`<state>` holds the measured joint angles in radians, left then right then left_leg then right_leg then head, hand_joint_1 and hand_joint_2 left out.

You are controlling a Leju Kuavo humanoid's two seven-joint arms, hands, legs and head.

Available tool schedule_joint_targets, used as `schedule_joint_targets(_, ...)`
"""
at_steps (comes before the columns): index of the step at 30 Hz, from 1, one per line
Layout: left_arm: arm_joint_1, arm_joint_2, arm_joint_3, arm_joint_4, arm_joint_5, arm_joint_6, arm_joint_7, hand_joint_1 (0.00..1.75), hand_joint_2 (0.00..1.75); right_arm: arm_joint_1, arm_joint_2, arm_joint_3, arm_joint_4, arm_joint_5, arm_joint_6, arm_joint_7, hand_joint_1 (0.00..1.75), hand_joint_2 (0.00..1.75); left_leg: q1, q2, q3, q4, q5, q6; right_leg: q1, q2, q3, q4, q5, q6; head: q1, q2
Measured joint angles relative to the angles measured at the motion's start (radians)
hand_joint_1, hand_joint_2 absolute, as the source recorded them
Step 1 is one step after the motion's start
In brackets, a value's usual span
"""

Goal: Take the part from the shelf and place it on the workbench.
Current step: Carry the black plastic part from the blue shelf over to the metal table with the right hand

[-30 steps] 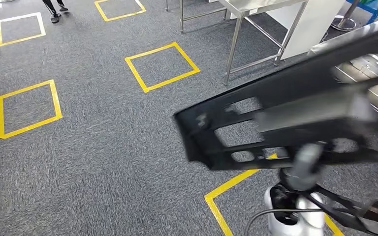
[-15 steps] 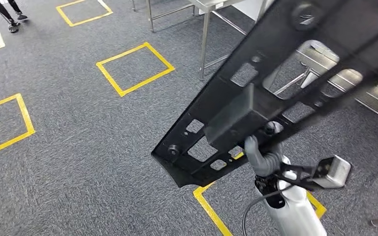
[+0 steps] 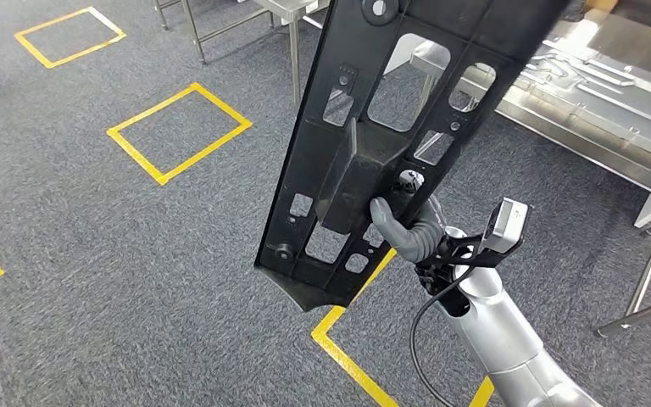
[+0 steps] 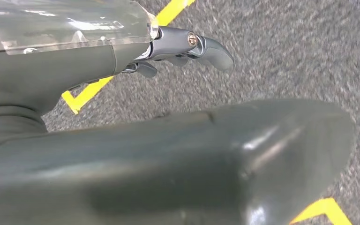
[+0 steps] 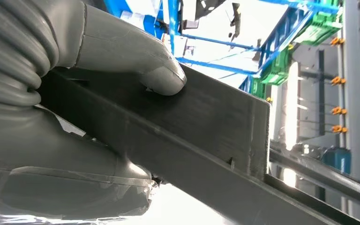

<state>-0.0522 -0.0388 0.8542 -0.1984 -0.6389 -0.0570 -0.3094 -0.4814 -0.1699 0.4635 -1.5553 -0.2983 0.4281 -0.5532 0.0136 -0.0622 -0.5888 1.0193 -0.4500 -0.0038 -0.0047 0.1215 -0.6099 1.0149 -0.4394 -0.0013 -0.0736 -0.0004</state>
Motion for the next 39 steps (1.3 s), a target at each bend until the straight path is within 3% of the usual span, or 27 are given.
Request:
schedule_joint_targets(1,-0.001,-0.001,0.003,0.0,0.001,-0.001,-0.003,0.0,0.0,-0.004,-0.002,0.001,0.007,-0.008,-0.002,-0.003,1.75,1.75,0.0,0.01,0.001,-0.004,0.002,0.006,-0.001,0.0,-0.001,0.002,-0.002,0.006,0.0,0.0)
schedule_joint_targets(3,-0.004,-0.004,0.005,0.0,0.0,-0.002,-0.005,0.0,0.0,-0.009,-0.006,0.002,0.015,-0.018,-0.007,-0.011,1.75,1.75,0.003,0.03,0.005,-0.013,0.006,0.018,0.003,-0.04,-0.022,0.045,-0.03,0.015,0.0,0.0)
schedule_joint_targets(5,-0.004,-0.005,0.007,0.0,-0.002,-0.002,-0.003,0.0,0.0,-0.008,-0.007,0.002,0.018,-0.022,-0.014,-0.018,1.75,1.75,0.003,0.053,0.007,-0.016,0.005,0.026,0.002,-0.095,-0.082,0.167,-0.091,0.022,0.0,0.0)
schedule_joint_targets(6,-0.002,-0.006,0.009,0.0,-0.002,-0.001,-0.002,0.0,0.0,-0.004,-0.007,0.002,0.02,-0.023,-0.017,-0.02,1.75,1.75,0.001,0.065,0.007,-0.015,0.004,0.028,-0.001,-0.107,-0.117,0.235,-0.118,0.025,0.0,0.0)
schedule_joint_targets(7,-0.001,-0.006,0.01,0.0,-0.002,-0.001,0.0,0.0,0.0,0.0,-0.007,0.002,0.022,-0.023,-0.019,-0.021,1.75,1.75,0.001,0.076,0.007,-0.015,0.002,0.029,-0.004,-0.112,-0.14,0.279,-0.128,0.027,0.0,0.0)
schedule_joint_targets(8,-0.001,-0.007,0.011,0.0,-0.003,0.0,0.001,0.0,0.0,0.004,-0.007,0.003,0.024,-0.022,-0.02,-0.022,1.75,1.75,0.0,0.088,0.008,-0.015,0.001,0.028,-0.005,-0.115,-0.146,0.288,-0.12,0.028,0.0,0.0)
schedule_joint_targets(10,-0.001,-0.008,0.011,0.0,-0.005,0.001,0.002,0.0,0.0,0.006,-0.007,0.002,0.029,-0.02,-0.022,-0.025,1.75,1.75,-0.002,0.11,0.014,-0.014,-0.004,0.026,-0.005,-0.13,-0.094,0.187,-0.058,0.023,0.0,0.0)
schedule_joint_targets(12,-0.002,-0.009,0.012,0.0,-0.007,0.001,0.004,0.0,0.0,0.002,-0.005,0.002,0.03,-0.015,-0.024,-0.029,1.75,1.75,-0.006,0.129,0.021,-0.014,-0.01,0.019,0.005,-0.173,-0.021,0.047,-0.009,0.01,0.0,0.0)
schedule_joint_targets(14,-0.002,-0.009,0.013,0.0,-0.007,0.002,0.008,0.0,0.0,-0.002,0.002,0.002,0.03,-0.012,-0.026,-0.031,1.75,1.75,-0.01,0.148,0.025,-0.013,-0.016,0.01,0.016,-0.192,0.005,-0.006,-0.002,0.0,0.0,0.0)
schedule_joint_targets(16,-0.002,-0.008,0.017,0.0,-0.004,0.004,0.012,0.0,0.0,-0.003,0.009,0.002,0.03,-0.01,-0.029,-0.031,1.75,1.75,-0.012,0.168,0.031,-0.014,-0.022,0.0,0.015,-0.168,0.005,-0.009,0.0,-0.007,0.0,0.0)
schedule_joint_targets(18,-0.004,-0.006,0.023,0.0,-0.001,0.006,0.013,0.0,0.0,-0.005,0.015,0.001,0.03,-0.01,-0.033,-0.027,1.75,1.75,-0.009,0.148,0.026,0.013,-0.045,-0.011,0.008,-0.148,0.011,-0.017,0.004,-0.015,0.0,0.0)
schedule_joint_targets(19,-0.005,-0.006,0.027,0.0,0.001,0.006,0.014,0.0,0.0,-0.007,0.02,0.001,0.03,-0.01,-0.033,-0.025,1.75,1.75,-0.007,0.124,0.008,0.056,-0.07,-0.016,0.004,-0.138,0.014,-0.02,0.006,-0.018,0.0,0.0)
schedule_joint_targets(21,-0.003,-0.003,0.032,0.0,0.004,0.008,0.015,0.0,0.0,-0.009,0.034,0.001,0.033,-0.009,-0.033,-0.019,1.75,1.75,-0.004,0.081,-0.057,0.196,-0.132,-0.021,0.003,-0.116,0.015,-0.02,0.005,-0.022,0.0,0.0)
schedule_joint_targets(22,-0.001,-0.002,0.035,0.0,0.006,0.009,0.016,0.0,0.0,-0.009,0.039,0.001,0.035,-0.009,-0.031,-0.016,1.75,1.75,-0.004,0.074,-0.088,0.253,-0.149,-0.022,0.003,-0.103,0.015,-0.02,0.005,-0.023,0.0,0.0)
schedule_joint_targets(23,0.001,0.0,0.037,0.0,0.008,0.01,0.017,0.0,0.0,-0.009,0.043,0.001,0.038,-0.009,-0.03,-0.014,1.75,1.75,-0.004,0.071,-0.104,0.276,-0.146,-0.022,0.003,-0.089,0.016,-0.018,0.005,-0.023,0.0,0.0)
schedule_joint_targets(24,0.002,0.0,0.038,0.0,0.008,0.01,0.017,0.0,0.0,-0.009,0.046,0.001,0.04,-0.009,-0.028,-0.013,1.75,1.75,-0.003,0.07,-0.099,0.255,-0.121,-0.022,0.003,-0.076,0.017,-0.017,0.004,-0.022,0.0,0.0)
schedule_joint_targets(25,0.003,0.0,0.04,0.0,0.009,0.01,0.017,0.0,0.0,-0.009,0.048,0.001,0.042,-0.009,-0.026,-0.013,1.75,1.75,-0.002,0.063,-0.076,0.195,-0.081,-0.02,0.002,-0.063,0.018,-0.015,0.002,-0.02,0.0,0.0)
schedule_joint_targets(27,0.003,0.0,0.044,0.0,0.01,0.009,0.016,0.0,0.0,-0.012,0.055,0.001,0.044,-0.009,-0.023,-0.012,1.75,1.75,0.003,0.021,-0.019,0.06,-0.02,-0.015,0.002,-0.039,0.015,-0.006,-0.002,-0.013,0.0,0.0)
schedule_joint_targets(29,0.002,0.001,0.05,0.0,0.01,0.008,0.015,0.0,0.0,-0.014,0.061,0.001,0.046,-0.009,-0.02,-0.012,1.75,1.75,0.005,-0.01,0.005,0.003,-0.009,-0.008,0.0,-0.019,0.007,-0.001,-0.002,-0.003,0.0,0.0)
schedule_joint_targets(31,-0.001,0.0,0.053,0.0,0.01,0.008,0.015,0.0,0.0,-0.015,0.063,0.0,0.048,-0.008,-0.019,-0.011,1.75,1.75,0.004,0.003,0.007,-0.001,-0.008,0.002,-0.003,-0.003,0.001,-0.003,0.001,0.01,0.0,0.0)
schedule_joint_targets(32,-0.002,-0.001,0.053,0.0,0.01,0.008,0.014,0.0,0.0,-0.015,0.063,-0.001,0.048,-0.009,-0.019,-0.011,1.75,1.75,0.005,0.013,0.009,-0.005,-0.006,0.009,-0.001,-0.014,-0.002,0.003,-0.003,0.015,0.0,0.0)
schedule_joint_targets(34,-0.003,-0.002,0.054,0.0,0.011,0.007,0.014,0.0,0.0,-0.019,0.063,-0.002,0.049,-0.009,-0.02,-0.011,1.75,1.75,0.007,0.036,0.014,-0.012,-0.004,0.021,0.001,-0.065,-0.032,0.065,-0.04,0.024,0.0,0.0)
schedule_joint_targets(35,-0.002,-0.001,0.054,0.0,0.011,0.007,0.013,0.0,0.0,-0.02,0.063,-0.002,0.05,-0.009,-0.02,-0.011,1.75,1.75,0.006,0.047,0.015,-0.013,-0.004,0.025,0.001,-0.094,-0.062,0.125,-0.07,0.027,0.0,0.0)
schedule_joint_targets(37,0.0,-0.001,0.054,0.0,0.011,0.007,0.013,0.0,0.0,-0.02,0.063,-0.002,0.052,-0.009,-0.02,-0.011,1.75,1.75,0.003,0.07,0.015,-0.013,-0.006,0.027,-0.002,-0.114,-0.13,0.255,-0.119,0.032,0.0,0.0)
schedule_joint_targets(38,0.001,-0.001,0.054,0.0,0.011,0.007,0.013,0.0,0.0,-0.018,0.063,-0.002,0.054,-0.009,-0.02,-0.011,1.75,1.75,0.002,0.082,0.016,-0.013,-0.008,0.028,-0.002,-0.117,-0.147,0.285,-0.121,0.032,0.0,0.0)
schedule_joint_targets(39,0.001,-0.001,0.054,0.0,0.011,0.007,0.013,0.0,0.0,-0.018,0.063,-0.002,0.056,-0.009,-0.02,-0.011,1.75,1.75,0.0,0.093,0.017,-0.012,-0.01,0.027,-0.002,-0.119,-0.142,0.274,-0.103,0.029,0.0,0.0)
